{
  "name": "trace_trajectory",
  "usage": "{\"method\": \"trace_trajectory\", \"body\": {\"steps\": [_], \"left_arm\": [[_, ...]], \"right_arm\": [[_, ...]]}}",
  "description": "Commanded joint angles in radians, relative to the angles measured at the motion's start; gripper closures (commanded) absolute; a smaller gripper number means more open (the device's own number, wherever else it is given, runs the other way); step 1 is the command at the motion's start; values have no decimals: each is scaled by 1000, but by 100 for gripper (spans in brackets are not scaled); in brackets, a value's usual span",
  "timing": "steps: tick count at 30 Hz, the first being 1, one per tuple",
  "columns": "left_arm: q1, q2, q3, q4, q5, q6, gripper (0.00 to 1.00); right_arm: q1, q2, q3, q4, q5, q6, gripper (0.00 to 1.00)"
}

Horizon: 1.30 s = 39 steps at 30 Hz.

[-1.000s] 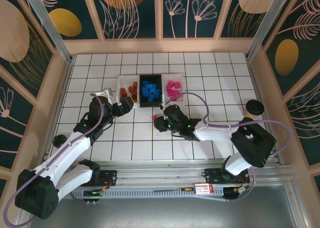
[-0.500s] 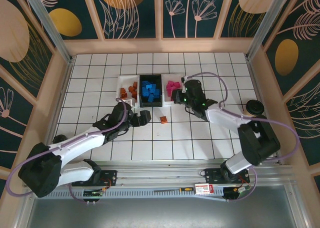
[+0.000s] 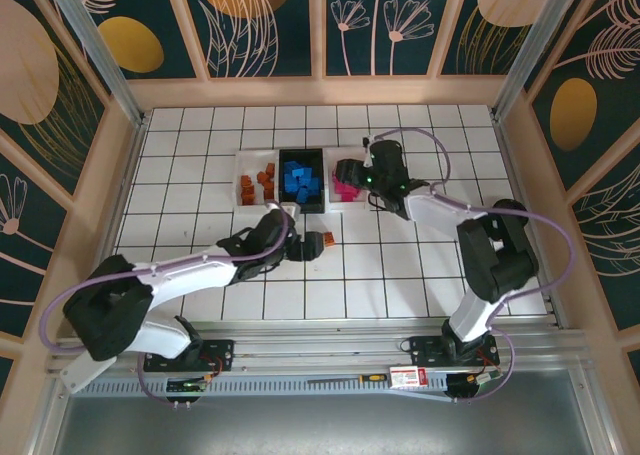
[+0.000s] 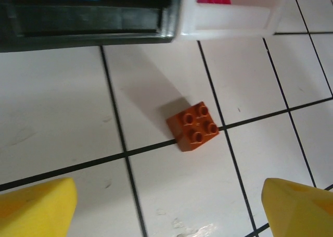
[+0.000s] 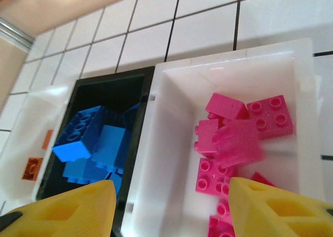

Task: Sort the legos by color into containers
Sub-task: Place the lego in the container, then pick up the lego from the center of the table.

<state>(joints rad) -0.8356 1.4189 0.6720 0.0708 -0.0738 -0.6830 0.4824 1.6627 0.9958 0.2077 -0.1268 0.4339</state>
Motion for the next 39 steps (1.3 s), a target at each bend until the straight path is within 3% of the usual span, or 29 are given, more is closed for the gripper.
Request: {"method": "trace_trajectory", "body": {"steps": [1, 9, 15, 18, 23, 32, 39], "left_arm": [[-28, 82, 62, 18, -39, 35, 10], [-88, 289, 228, -4, -99, 71, 18], [-90, 420, 296, -56, -174, 57, 20], [-89, 465, 326, -58, -179, 49, 26], [-88, 521, 353, -54, -175, 45, 45], [-89, 441, 267, -34, -158, 18, 66], [-24, 133, 122, -47, -185, -11, 71]], "right_arm": [[3, -147, -125, 75, 14, 45, 40], [23, -465, -423, 90, 38, 93, 39], [34, -666, -536, 21, 64, 105, 38], [39, -732, -556, -19, 79, 100, 38], [47, -783, -574, -37, 84, 103, 37], [55, -782, -586, -28, 105, 103, 37], [59, -763, -596, -6, 110, 106, 37]]}}
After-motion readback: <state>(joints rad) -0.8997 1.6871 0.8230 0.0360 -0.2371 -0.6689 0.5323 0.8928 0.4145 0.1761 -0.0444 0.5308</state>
